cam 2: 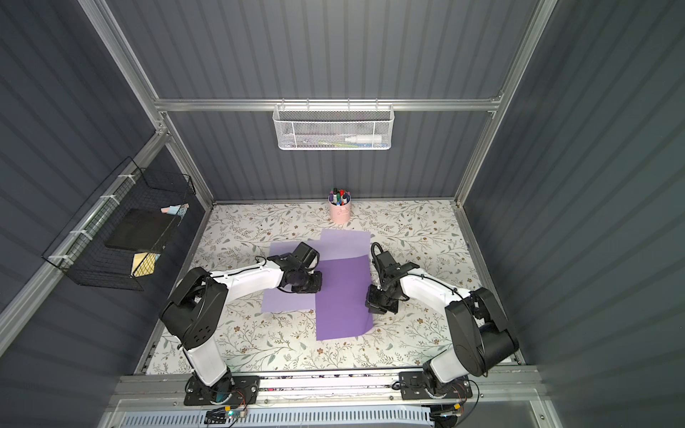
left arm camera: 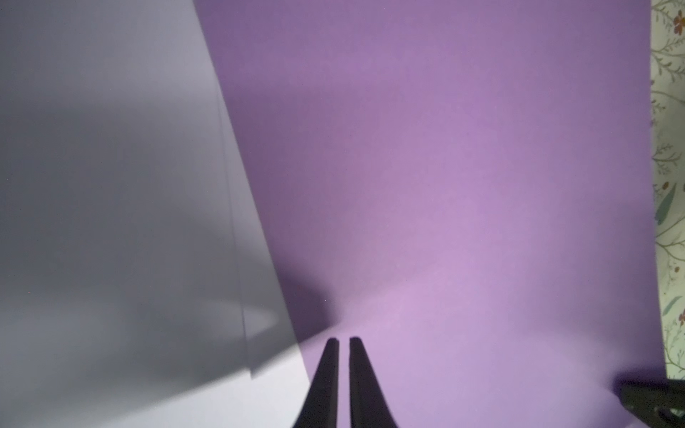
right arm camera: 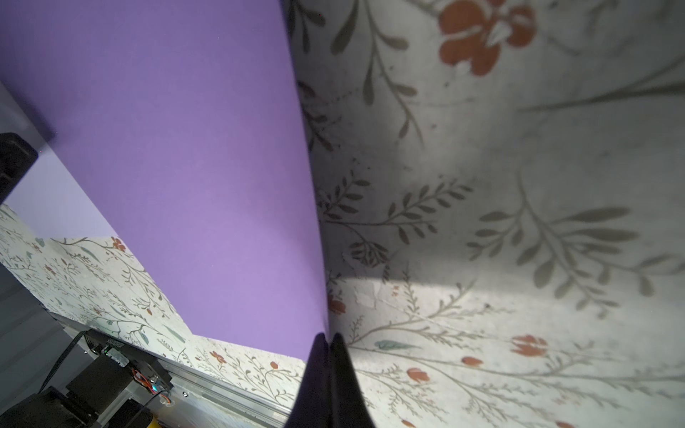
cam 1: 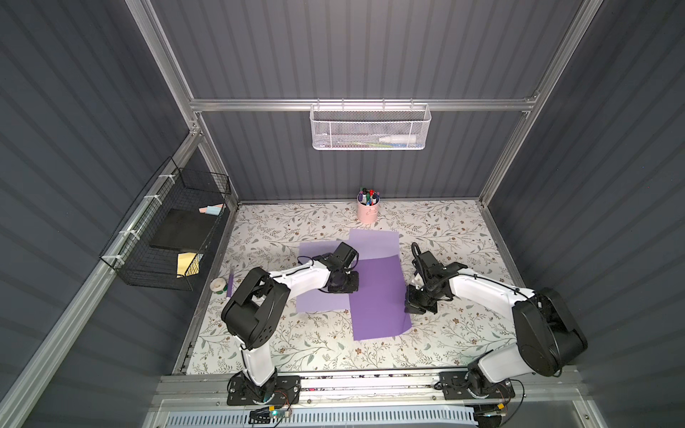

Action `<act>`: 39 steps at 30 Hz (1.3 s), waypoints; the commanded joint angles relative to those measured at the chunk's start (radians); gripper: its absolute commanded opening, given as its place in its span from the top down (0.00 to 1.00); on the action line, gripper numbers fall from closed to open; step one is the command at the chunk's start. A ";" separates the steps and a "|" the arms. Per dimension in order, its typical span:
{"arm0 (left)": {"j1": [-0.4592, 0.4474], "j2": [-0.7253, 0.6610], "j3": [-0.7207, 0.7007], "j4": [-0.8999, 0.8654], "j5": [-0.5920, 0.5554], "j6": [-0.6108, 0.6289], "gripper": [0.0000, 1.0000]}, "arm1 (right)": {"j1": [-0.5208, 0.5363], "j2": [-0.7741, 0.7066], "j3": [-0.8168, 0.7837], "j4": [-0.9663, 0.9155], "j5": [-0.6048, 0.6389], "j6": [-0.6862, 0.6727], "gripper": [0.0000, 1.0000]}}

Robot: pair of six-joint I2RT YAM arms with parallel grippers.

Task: Fold the rectangular paper in half along the long edge
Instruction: Fold the paper.

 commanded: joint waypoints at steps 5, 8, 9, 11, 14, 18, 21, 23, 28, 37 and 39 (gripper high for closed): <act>-0.004 0.036 -0.028 0.012 0.002 -0.002 0.99 | 0.030 0.035 0.106 -0.066 0.014 -0.044 1.00; -0.004 0.057 -0.040 0.027 0.018 -0.006 1.00 | 0.062 0.050 0.168 -0.116 0.081 -0.063 1.00; -0.004 0.063 -0.044 0.027 0.016 -0.006 1.00 | 0.073 0.056 0.189 -0.137 0.099 -0.066 1.00; -0.003 0.067 -0.050 0.018 0.010 0.000 1.00 | 0.093 0.070 0.228 -0.170 0.129 -0.071 1.00; -0.004 0.055 -0.069 0.015 0.007 0.004 1.00 | 0.135 0.092 0.278 -0.203 0.168 -0.081 1.00; -0.004 0.047 -0.079 0.018 0.012 0.003 1.00 | 0.198 0.137 0.342 -0.211 0.172 -0.089 1.00; -0.004 0.047 -0.080 0.018 0.009 0.003 1.00 | 0.252 0.182 0.397 -0.208 0.167 -0.103 1.00; -0.004 0.045 -0.083 0.018 0.008 0.002 1.00 | 0.281 0.216 0.430 -0.202 0.145 -0.111 1.00; -0.004 0.031 -0.092 0.017 -0.006 0.001 1.00 | 0.335 0.270 0.467 -0.164 0.088 -0.112 1.00; -0.004 0.021 -0.096 0.009 -0.021 -0.005 1.00 | 0.340 0.293 0.422 -0.069 -0.005 -0.105 1.00; -0.004 0.020 -0.097 0.009 -0.023 -0.007 1.00 | 0.340 0.304 0.412 -0.047 -0.021 -0.104 1.00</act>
